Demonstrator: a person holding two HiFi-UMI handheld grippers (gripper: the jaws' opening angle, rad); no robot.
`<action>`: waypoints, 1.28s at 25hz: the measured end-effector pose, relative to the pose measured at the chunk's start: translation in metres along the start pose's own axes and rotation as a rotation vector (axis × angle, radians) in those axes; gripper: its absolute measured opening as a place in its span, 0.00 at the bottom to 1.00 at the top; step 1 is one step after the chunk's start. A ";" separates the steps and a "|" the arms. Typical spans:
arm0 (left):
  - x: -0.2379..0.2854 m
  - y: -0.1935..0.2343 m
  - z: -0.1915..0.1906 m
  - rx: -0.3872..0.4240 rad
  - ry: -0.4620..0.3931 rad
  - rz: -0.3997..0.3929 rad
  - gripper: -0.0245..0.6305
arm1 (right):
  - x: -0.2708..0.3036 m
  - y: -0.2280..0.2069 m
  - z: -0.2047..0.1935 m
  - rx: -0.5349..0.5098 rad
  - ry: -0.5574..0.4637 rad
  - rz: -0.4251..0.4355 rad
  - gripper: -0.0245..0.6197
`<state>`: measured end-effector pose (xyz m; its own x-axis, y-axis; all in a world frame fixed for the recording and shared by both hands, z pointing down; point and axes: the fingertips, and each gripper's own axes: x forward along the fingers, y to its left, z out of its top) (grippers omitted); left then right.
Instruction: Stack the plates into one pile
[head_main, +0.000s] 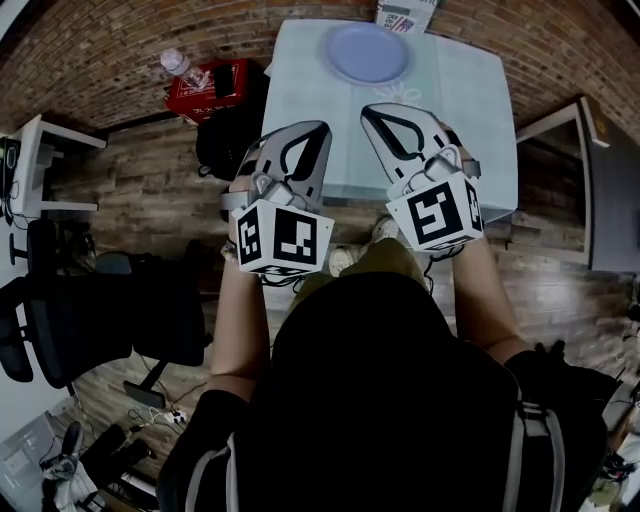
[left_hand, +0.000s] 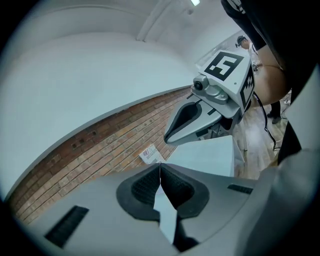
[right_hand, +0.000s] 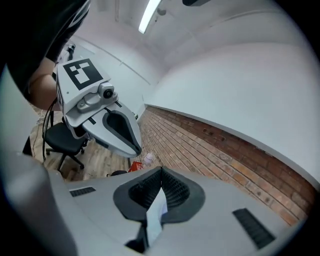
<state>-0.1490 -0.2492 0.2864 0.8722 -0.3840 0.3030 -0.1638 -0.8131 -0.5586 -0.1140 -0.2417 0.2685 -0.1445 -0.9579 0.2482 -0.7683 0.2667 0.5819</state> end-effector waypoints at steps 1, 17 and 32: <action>-0.002 0.000 0.003 0.003 -0.009 -0.001 0.07 | -0.002 -0.001 0.004 -0.008 0.000 -0.005 0.09; -0.002 0.000 0.031 -0.008 -0.072 -0.005 0.07 | -0.024 -0.004 0.006 -0.006 0.012 -0.067 0.09; 0.004 -0.022 0.049 0.018 -0.095 -0.044 0.07 | -0.042 -0.003 -0.008 -0.002 0.053 -0.088 0.09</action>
<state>-0.1188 -0.2113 0.2625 0.9185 -0.3036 0.2534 -0.1165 -0.8200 -0.5604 -0.1002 -0.2017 0.2627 -0.0428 -0.9706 0.2368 -0.7751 0.1818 0.6052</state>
